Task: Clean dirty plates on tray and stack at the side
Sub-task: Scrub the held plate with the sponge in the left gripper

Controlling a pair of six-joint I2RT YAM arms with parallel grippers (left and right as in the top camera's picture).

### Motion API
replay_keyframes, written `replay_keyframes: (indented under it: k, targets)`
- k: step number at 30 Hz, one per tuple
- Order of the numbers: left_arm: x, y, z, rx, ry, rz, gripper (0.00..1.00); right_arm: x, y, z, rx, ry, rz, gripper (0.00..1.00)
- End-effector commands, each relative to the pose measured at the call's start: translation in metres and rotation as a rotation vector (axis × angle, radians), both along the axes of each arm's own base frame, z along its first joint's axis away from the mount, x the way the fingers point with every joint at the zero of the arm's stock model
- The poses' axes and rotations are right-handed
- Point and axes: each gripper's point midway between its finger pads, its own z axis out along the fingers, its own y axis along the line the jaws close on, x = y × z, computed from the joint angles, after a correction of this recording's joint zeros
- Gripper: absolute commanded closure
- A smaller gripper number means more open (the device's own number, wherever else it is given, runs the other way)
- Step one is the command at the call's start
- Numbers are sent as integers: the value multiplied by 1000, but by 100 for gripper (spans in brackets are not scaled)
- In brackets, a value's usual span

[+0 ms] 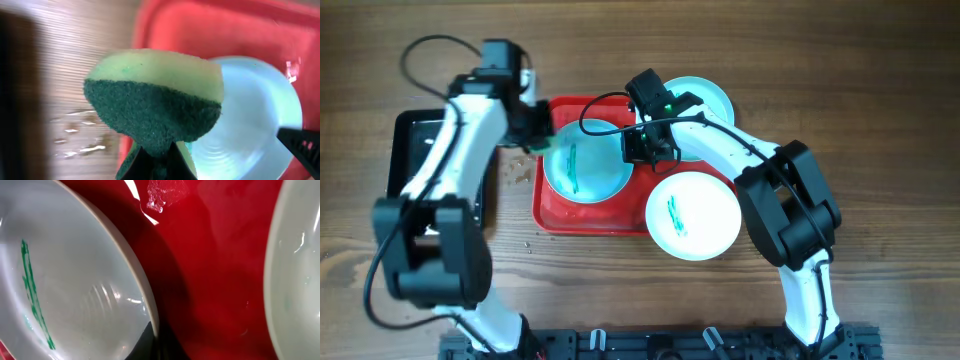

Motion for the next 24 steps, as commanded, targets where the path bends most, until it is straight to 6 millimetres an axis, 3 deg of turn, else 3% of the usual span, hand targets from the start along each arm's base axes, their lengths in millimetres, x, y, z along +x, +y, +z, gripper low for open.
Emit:
replay_keyframes:
  k: [1, 5, 9, 12, 14, 15, 17, 20, 22, 24]
  targets:
    - [-1, -46, -35, -56, 60, -165, 96, -1, 1, -6, 8, 22, 7, 96]
    - [-4, -71, -56, -41, 85, -252, 96, -1, 1, -6, 8, 22, 7, 96]
    - [0, -43, -83, 95, 121, -205, 96, -1, 1, -6, 7, 22, 8, 96]
    - [9, -25, -81, 202, 92, -160, 96, -1, 1, -6, 8, 21, 6, 96]
    - [-2, -24, -82, 207, 136, -166, 96, 0, 0, -6, 8, 21, 5, 96]
    - [-18, -24, -83, 207, 197, -181, 96, 0, 0, -6, 8, 21, 5, 96]
    - [-41, -37, -83, 131, 282, -275, 96, 1, 1, -6, 10, 18, 5, 96]
    - [-76, -75, -74, -112, 375, -478, 96, 1, 1, -6, 12, 15, 5, 96]
    - [-74, -83, -72, -158, 356, -492, 96, 1, 1, -6, 11, 16, 6, 96]
    - [-57, -92, -73, -189, 281, -481, 96, 1, 1, -6, 11, 16, 6, 95]
